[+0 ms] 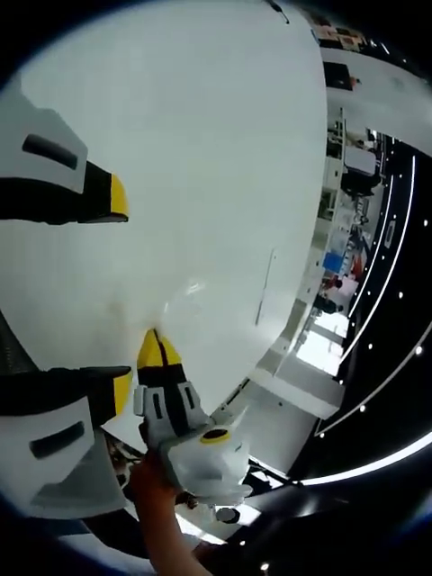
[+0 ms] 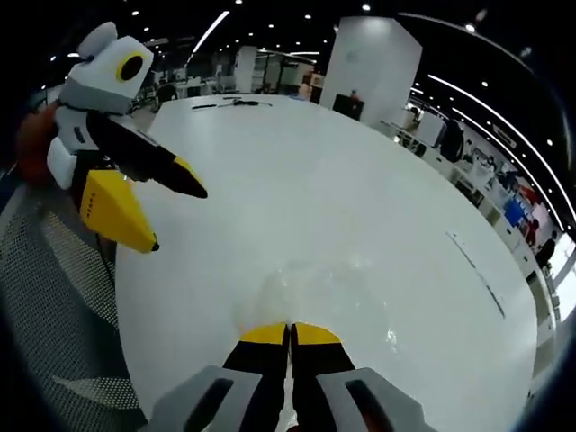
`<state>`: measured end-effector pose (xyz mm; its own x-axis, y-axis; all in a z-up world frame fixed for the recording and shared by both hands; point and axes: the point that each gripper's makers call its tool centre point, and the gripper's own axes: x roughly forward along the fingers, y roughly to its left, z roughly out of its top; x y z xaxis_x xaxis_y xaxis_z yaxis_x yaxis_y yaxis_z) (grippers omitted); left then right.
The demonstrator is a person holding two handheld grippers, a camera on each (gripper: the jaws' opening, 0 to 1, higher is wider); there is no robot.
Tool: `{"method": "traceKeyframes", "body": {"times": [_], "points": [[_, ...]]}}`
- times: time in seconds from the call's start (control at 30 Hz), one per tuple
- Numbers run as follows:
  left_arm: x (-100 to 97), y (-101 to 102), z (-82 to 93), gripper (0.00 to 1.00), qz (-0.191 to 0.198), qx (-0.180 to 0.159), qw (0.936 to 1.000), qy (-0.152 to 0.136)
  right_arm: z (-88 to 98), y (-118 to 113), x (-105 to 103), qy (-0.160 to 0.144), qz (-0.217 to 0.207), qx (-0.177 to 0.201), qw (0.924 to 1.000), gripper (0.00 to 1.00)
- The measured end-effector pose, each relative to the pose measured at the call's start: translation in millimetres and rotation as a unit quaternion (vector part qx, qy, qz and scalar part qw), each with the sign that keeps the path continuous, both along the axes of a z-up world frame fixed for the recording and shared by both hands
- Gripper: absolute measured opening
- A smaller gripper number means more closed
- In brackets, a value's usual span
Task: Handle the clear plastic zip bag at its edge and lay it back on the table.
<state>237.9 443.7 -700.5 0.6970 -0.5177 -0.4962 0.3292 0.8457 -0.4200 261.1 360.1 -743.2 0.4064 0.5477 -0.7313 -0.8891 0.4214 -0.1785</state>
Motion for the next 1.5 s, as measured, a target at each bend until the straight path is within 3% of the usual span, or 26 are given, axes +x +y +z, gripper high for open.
{"method": "traceKeyframes", "body": {"times": [0.6, 0.93, 1.5], "points": [[28.6, 3.5, -6.8, 0.63, 0.003, -0.007, 0.9999, 0.006, 4.0, 10.2, -28.8, -0.012, 0.051, -0.009, 0.9986, 0.0], [38.8, -1.6, -21.3, 0.62, -0.014, 0.001, 0.9997, 0.021, 10.5, 12.8, -49.6, -0.018, 0.083, -0.022, 0.9961, 0.0], [55.2, -8.7, -24.5, 0.57, -0.008, -0.016, 0.9993, 0.033, 17.7, 24.0, -64.1, -0.034, 0.13, -0.034, 0.9903, 0.0]]}}
